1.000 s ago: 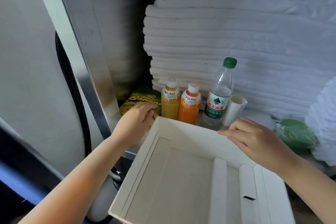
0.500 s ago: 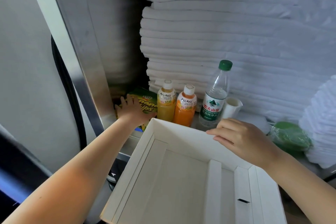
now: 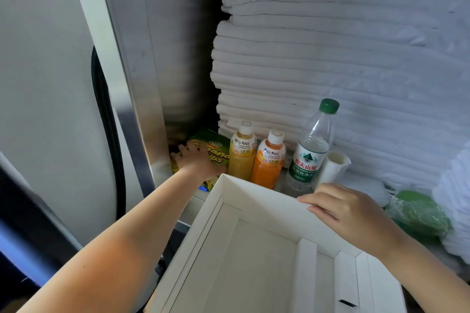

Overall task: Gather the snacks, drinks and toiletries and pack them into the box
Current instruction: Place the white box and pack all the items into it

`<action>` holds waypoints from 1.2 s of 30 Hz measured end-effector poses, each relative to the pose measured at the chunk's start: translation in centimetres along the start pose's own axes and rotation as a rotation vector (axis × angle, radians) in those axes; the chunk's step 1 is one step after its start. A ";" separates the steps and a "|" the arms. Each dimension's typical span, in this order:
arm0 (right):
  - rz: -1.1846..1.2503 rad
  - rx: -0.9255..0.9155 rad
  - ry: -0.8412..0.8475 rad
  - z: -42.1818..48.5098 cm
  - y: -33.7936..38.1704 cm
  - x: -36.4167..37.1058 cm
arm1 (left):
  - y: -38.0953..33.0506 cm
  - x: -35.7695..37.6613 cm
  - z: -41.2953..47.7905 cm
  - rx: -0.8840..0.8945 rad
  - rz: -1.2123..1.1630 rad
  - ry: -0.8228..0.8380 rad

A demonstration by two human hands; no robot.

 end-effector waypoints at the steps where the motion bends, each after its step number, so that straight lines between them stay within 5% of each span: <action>1: -0.002 0.004 0.000 0.0 0.0 0.0 | -0.1 0.0 -0.2 0.001 -0.007 -0.012; 24: 0.014 0.021 0.010 0.3 0.7 -0.3 | -0.2 -5.1 -3.3 0.124 0.031 -0.431; 36: 0.043 0.042 0.002 0.4 0.9 -0.5 | 0.9 -7.2 -5.6 0.355 -0.131 -0.889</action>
Point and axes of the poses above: each hand's wrist, its own z-axis towards the middle knuckle, its own x-axis out of the palm, y = z × x, the point moved 1 cm from there along z, towards the middle knuckle, and after that the axes turned 14 degrees about y, right-handed, at the moved point
